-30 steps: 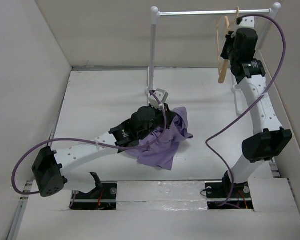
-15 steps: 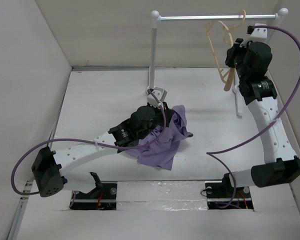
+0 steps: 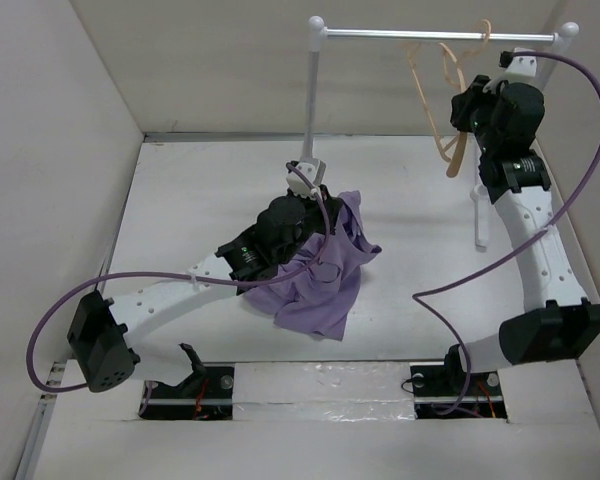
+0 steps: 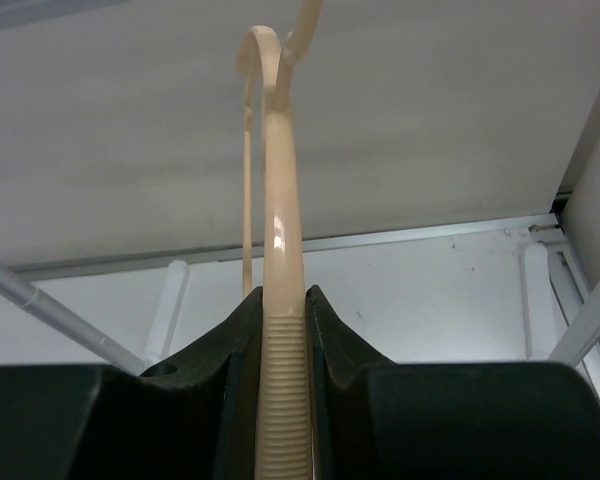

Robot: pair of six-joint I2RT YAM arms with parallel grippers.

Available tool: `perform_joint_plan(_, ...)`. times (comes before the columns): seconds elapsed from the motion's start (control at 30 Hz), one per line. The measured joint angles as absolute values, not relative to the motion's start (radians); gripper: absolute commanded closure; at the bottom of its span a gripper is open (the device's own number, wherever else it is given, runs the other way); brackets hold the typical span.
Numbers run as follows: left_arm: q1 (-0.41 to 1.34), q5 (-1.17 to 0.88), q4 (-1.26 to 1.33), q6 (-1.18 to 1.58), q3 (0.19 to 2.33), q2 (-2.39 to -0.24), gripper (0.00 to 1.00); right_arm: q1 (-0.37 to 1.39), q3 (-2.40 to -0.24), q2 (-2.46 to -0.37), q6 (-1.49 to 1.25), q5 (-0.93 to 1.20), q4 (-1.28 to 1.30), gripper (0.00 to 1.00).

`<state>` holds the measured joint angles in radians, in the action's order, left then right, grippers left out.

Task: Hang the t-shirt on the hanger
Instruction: Pick up the hanger from the clothesline.

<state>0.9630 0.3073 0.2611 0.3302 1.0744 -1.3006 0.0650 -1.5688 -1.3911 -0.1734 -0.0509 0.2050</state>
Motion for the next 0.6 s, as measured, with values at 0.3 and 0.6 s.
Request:
perform_joint_plan(0.3, 0.965, 0.304, 0.260, 0.331, 1.074, -1.302, 1.00, 0.029, -1.714, -1.493, -0.176, -0.029, 0.237, 1.00)
perform_joint_plan(0.6, 0.950, 0.290, 0.258, 0.327, 1.098, -1.327, 1.00, 0.043, -1.451, -1.287, -0.201, 0.008, 0.115, 1.00)
